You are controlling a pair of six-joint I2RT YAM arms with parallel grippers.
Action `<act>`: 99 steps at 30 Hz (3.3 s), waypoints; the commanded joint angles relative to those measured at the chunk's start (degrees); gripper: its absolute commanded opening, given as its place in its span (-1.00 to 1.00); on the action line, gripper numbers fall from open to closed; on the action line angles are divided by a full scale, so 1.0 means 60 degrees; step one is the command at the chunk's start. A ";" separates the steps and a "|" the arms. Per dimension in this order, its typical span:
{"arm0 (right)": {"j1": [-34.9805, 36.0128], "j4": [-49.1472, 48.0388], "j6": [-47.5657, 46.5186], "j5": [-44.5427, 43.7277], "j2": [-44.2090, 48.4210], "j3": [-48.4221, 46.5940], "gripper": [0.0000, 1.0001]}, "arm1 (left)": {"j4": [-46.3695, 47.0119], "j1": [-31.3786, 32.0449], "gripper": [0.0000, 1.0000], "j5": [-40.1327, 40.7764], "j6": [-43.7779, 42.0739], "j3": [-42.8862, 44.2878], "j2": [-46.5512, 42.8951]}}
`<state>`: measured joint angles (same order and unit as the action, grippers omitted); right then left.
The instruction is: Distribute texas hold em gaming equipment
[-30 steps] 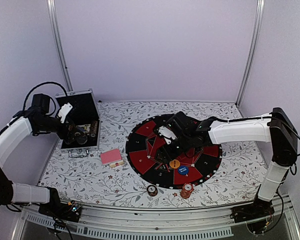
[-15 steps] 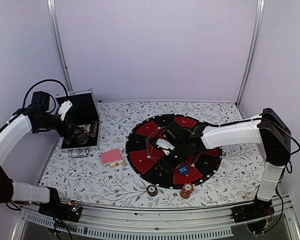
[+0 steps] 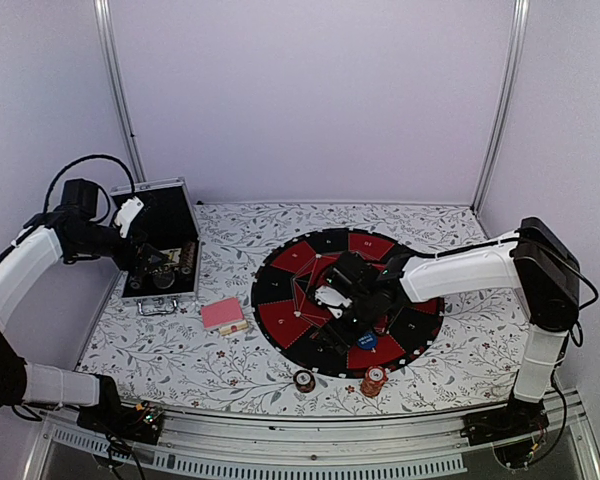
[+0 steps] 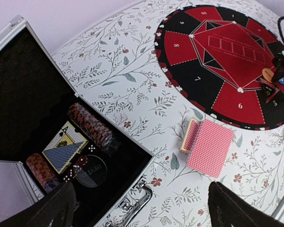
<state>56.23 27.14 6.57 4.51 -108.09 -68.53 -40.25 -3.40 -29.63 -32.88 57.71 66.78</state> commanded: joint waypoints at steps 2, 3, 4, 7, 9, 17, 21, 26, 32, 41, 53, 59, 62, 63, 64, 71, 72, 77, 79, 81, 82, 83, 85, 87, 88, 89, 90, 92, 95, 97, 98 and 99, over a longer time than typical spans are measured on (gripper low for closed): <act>0.0163 0.0171 -0.0208 -0.0356 -0.0368 -0.0122 0.23 | -0.0081 -0.0043 0.99 -0.0232 -0.0031 0.0328 0.0017; 0.0165 0.0188 -0.0228 -0.0357 -0.0427 -0.0159 0.21 | -0.0055 -0.0039 0.99 -0.0233 -0.0035 0.0340 0.0017; 0.0169 0.0204 -0.0230 -0.0346 -0.0460 -0.0197 0.19 | -0.0039 -0.0043 0.99 -0.0226 -0.0028 0.0353 0.0017; 0.0164 0.0184 -0.0236 -0.0300 -0.0565 -0.0239 0.16 | -0.0023 -0.0038 0.99 -0.0212 -0.0040 0.0384 0.0017; 0.0174 0.0145 -0.0256 -0.0298 -0.0628 -0.0283 0.11 | 0.0003 -0.0035 0.99 -0.0190 -0.0042 0.0413 0.0017; 0.0167 0.0166 -0.0480 -0.0250 -0.1375 -0.1348 -0.24 | 0.0003 -0.0040 0.99 -0.0242 -0.0048 0.0457 -0.0004; 0.0163 0.0189 -0.0659 -0.0154 -0.1829 -0.1923 -0.32 | -0.0072 -0.0045 0.99 -0.0215 -0.0130 0.0501 -0.0053; 0.0165 0.0235 -0.0824 -0.0123 -0.2426 -0.2714 -0.38 | -0.0139 -0.0038 0.99 -0.0213 -0.0172 0.0562 -0.0067; 0.0151 0.0519 -0.1267 -0.0352 -0.3542 -0.4694 -0.41 | -0.0169 -0.0034 0.99 -0.0240 -0.0161 0.0562 -0.0057; -0.0151 0.0708 -0.1139 -0.0473 -0.4635 -0.6006 -0.47 | -0.0399 -0.0036 0.99 -0.0261 -0.0287 0.0620 -0.0100; -0.0454 0.0504 -0.0546 -0.0597 -0.2145 -0.4599 0.50 | -0.0600 -0.0028 0.99 -0.0350 -0.0251 0.0779 0.0068; -0.0574 0.0928 0.0107 -0.1496 -0.0336 -0.2318 0.57 | -0.0679 0.0017 0.99 -0.0356 -0.0246 0.0883 0.0118; -0.0577 0.1166 0.0481 -0.1673 0.0179 -0.1128 0.61 | -0.0715 0.0053 0.99 -0.0343 -0.0246 0.0884 0.0118; -0.0582 0.1182 0.0591 -0.1638 0.0285 -0.0809 0.63 | -0.0718 0.0045 0.99 -0.0338 -0.0258 0.0884 0.0119; -0.0580 0.1134 0.0656 -0.1577 0.0450 -0.0527 0.66 | -0.0720 0.0051 0.99 -0.0329 -0.0261 0.0884 0.0119; -0.0583 0.0942 0.0878 -0.1427 0.0618 0.0009 0.87 | -0.0770 0.0077 0.99 -0.0349 -0.0276 0.0913 0.0119; -0.0582 0.0929 0.0882 -0.1448 0.0544 -0.0024 0.87 | -0.0767 0.0075 0.99 -0.0357 -0.0265 0.0913 0.0119; -0.0571 0.0820 0.0857 -0.1456 0.0175 -0.0132 0.83 | -0.0812 0.0083 0.99 -0.0361 -0.0261 0.0913 0.0076; -0.0572 0.0769 0.0807 -0.1430 0.0056 -0.0156 0.77 | -0.0797 0.0095 0.99 -0.0364 -0.0276 0.0928 0.0061; -0.0581 0.0741 0.0757 -0.1464 -0.0095 -0.0227 0.70 | -0.0796 0.0095 0.99 -0.0365 -0.0276 0.0949 0.0071; -0.0580 0.0719 0.0724 -0.1469 -0.0153 -0.0257 0.67 | -0.0805 0.0108 0.99 -0.0358 -0.0269 0.0964 0.0075; -0.0569 0.0697 0.0697 -0.1470 -0.0231 -0.0301 0.62 | -0.0806 0.0105 0.99 -0.0364 -0.0262 0.0971 0.0088; -0.0573 0.0651 0.0644 -0.1470 -0.0362 -0.0402 0.55 | -0.0793 0.0104 0.99 -0.0365 -0.0276 0.0972 0.0097; -0.0594 0.0627 0.0596 -0.1467 -0.0471 -0.0487 0.50 | -0.0801 0.0108 0.99 -0.0364 -0.0265 0.0972 0.0105; -0.0609 0.0612 0.0591 -0.1459 -0.0549 -0.0524 0.47 | -0.0795 0.0119 0.99 -0.0365 -0.0269 0.0972 0.0118; -0.0635 0.0585 0.0577 -0.1436 -0.0589 -0.0550 0.43 | -0.0794 0.0124 0.99 -0.0356 -0.0263 0.0972 0.0117; -0.0671 0.0534 0.0576 -0.1403 -0.0647 -0.0559 0.39 | -0.0798 0.0127 0.99 -0.0364 -0.0262 0.0972 0.0112; -0.0757 0.0472 0.0561 -0.1355 -0.0729 -0.0562 0.26 | -0.0800 0.0134 0.99 -0.0363 -0.0263 0.0958 0.0105; -0.0925 0.0462 0.0587 -0.1253 -0.0826 -0.0557 0.09 | -0.0784 0.0127 0.99 -0.0337 -0.0247 0.0946 0.0079; -0.1027 0.0449 0.0578 -0.1191 -0.0836 -0.0523 0.03 | -0.0752 0.0126 0.99 -0.0336 -0.0246 0.0943 0.0054; -0.1086 0.0446 0.0543 -0.1195 -0.0826 -0.0517 0.00 | -0.0735 0.0134 0.99 -0.0343 -0.0247 0.0943 0.0038; -0.1138 0.0455 0.0505 -0.1236 -0.0815 -0.0517 -0.04 | -0.0737 0.0141 0.99 -0.0342 -0.0247 0.0950 0.0032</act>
<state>51.27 31.99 10.09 -2.42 -110.89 -71.24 -44.49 -3.01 -31.07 -34.11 62.00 67.18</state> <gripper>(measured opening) 0.509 0.996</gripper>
